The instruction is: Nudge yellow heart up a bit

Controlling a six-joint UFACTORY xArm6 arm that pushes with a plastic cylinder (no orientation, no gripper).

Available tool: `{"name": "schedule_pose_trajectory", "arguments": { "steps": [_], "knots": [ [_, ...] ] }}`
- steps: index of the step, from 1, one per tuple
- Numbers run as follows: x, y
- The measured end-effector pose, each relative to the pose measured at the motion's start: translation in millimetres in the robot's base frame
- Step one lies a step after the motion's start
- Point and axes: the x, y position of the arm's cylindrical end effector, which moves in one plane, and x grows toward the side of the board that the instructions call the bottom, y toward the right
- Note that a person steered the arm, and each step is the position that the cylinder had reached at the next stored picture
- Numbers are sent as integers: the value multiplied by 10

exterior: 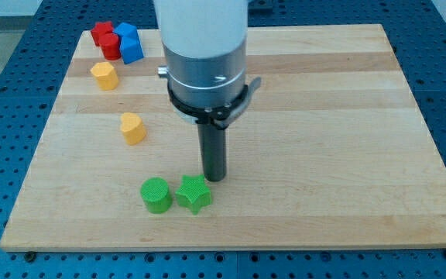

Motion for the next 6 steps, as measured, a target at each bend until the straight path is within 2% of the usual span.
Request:
{"name": "schedule_pose_trajectory", "arguments": {
  "steps": [2,3,5,6],
  "knots": [
    [114,-231],
    [-19,-286],
    [-630,-1011],
    [-540,-1434]
  ]
}}
